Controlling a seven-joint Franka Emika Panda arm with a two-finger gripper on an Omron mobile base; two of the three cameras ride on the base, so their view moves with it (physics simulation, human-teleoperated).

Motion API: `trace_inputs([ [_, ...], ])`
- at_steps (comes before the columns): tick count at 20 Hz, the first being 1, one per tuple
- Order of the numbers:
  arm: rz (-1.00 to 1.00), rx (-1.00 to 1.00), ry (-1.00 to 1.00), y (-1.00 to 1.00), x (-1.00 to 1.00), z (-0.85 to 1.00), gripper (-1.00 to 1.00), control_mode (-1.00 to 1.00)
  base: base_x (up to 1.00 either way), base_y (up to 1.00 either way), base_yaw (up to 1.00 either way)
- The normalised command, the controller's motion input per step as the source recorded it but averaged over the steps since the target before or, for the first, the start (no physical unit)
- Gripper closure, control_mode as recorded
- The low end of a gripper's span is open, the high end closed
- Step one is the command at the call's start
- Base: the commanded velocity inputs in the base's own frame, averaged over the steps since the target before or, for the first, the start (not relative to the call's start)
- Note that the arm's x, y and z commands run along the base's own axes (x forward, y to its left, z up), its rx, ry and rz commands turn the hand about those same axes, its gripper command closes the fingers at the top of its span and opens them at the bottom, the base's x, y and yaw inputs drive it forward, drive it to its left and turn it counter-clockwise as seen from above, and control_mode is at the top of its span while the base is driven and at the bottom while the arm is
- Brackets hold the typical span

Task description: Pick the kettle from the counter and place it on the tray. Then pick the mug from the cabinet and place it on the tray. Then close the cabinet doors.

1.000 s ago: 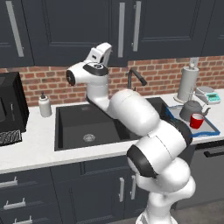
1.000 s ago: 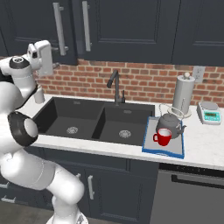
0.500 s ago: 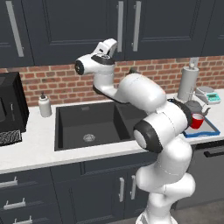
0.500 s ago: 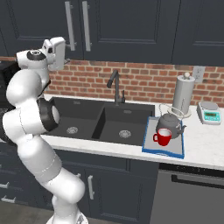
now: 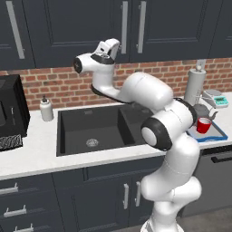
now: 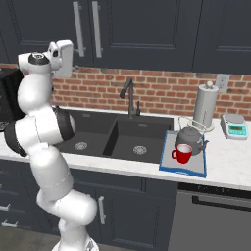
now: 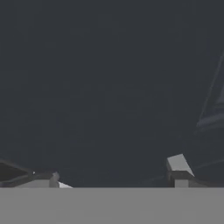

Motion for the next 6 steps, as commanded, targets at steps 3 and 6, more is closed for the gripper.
trace_inputs([
  [3, 0.00, 0.00, 0.00, -0.19, 0.58, -0.10, -1.00, -1.00, 0.00, 0.00, 0.00],
  [6, 0.00, 0.00, 0.00, -0.21, 0.54, -0.12, -1.00, -1.00, 0.00, 0.00, 0.00],
])
